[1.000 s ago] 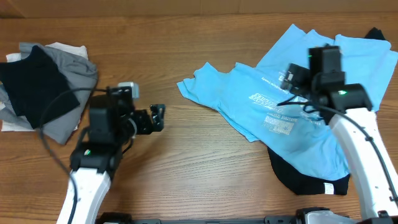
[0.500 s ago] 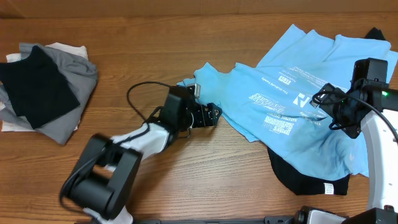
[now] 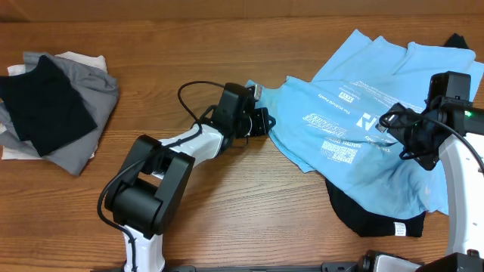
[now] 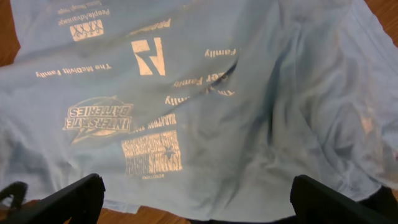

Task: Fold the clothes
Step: 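Grasp the blue T-shirt edges with left and right grippers, then lift the blue T-shirt and pull it left off the black garment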

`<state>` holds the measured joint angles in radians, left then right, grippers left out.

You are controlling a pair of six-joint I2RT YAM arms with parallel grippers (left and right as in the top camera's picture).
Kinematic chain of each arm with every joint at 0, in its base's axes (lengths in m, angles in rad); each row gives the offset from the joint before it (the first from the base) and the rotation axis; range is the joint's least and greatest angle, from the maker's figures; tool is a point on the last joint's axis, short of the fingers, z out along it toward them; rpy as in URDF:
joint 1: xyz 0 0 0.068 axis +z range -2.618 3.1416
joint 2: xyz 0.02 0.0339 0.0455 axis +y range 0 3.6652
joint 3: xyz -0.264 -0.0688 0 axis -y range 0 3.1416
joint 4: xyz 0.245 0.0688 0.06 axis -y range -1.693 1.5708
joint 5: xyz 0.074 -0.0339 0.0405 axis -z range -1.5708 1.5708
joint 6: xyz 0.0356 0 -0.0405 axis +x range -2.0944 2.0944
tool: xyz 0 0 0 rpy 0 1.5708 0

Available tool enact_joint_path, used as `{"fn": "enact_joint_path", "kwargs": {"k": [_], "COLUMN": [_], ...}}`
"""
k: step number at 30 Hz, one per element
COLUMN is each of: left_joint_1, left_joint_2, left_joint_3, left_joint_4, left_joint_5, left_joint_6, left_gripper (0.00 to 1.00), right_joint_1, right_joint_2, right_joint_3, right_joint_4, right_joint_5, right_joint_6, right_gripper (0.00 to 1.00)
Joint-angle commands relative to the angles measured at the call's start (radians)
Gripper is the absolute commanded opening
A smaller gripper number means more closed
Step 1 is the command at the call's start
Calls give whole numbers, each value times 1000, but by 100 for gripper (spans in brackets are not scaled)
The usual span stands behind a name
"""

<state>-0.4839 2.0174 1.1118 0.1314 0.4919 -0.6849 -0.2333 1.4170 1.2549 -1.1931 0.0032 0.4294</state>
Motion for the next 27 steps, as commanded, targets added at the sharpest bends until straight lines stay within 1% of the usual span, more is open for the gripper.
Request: {"fn": "enact_joint_path", "kwargs": {"k": [1, 6, 9, 11, 13, 15, 16, 17, 19, 20, 23, 24, 25, 26, 27], "left_joint_1": [32, 47, 49, 52, 62, 80, 85, 95, 115, 122, 137, 139, 143, 145, 148], "left_joint_2": [-142, -280, -319, -327, -331, -331, -331, -331, -331, -331, -331, -331, -331, -331, -331], "left_joint_3": [116, 285, 367, 391, 417, 424, 424, 424, 424, 424, 424, 424, 424, 424, 424], "left_joint_4": [-27, -50, -54, -64, -140, -273, -317, -395, -470, -478, -467, -459, -448, -438, -428], "left_joint_5": [110, 72, 16, -15, -84, -188, -235, -328, -399, -394, -393, -401, -415, -430, -442], "left_joint_6": [12, 12, 13, 37, 87, 150, 165, 174, 187, 202, 237, 237, 236, 236, 235], "left_gripper": [4, 4, 4, 4, 4, 4, 4, 4, 4, 4, 4, 5, 5, 5, 6], "right_joint_1": [2, 2, 2, 2, 2, 2, 2, 2, 2, 4, 4, 5, 9, 16, 22], "right_joint_2": [-5, -4, -4, -4, -3, -3, -3, -3, -1, -1, -1, -1, -1, -1, -1], "right_joint_3": [-8, -97, -185, -224, -274, -322, -334, -359, -394, -404, -456, -473, -483, -498, -505], "right_joint_4": [-2, 33, 91, 118, 153, 198, 211, 236, 254, 253, 253, 254, 254, 254, 256], "right_joint_5": [-6, -10, -59, -81, -85, -84, -84, -84, -87, -94, -215, -253, -261, -262, -265], "right_joint_6": [-13, -13, -13, -10, -9, -10, -9, -10, -10, -12, -82, -97, -97, -97, -97], "right_gripper": [99, 99, 100, 100, 100, 100, 100, 100, 98, 96, 67, 61, 58, 50, 49]}}
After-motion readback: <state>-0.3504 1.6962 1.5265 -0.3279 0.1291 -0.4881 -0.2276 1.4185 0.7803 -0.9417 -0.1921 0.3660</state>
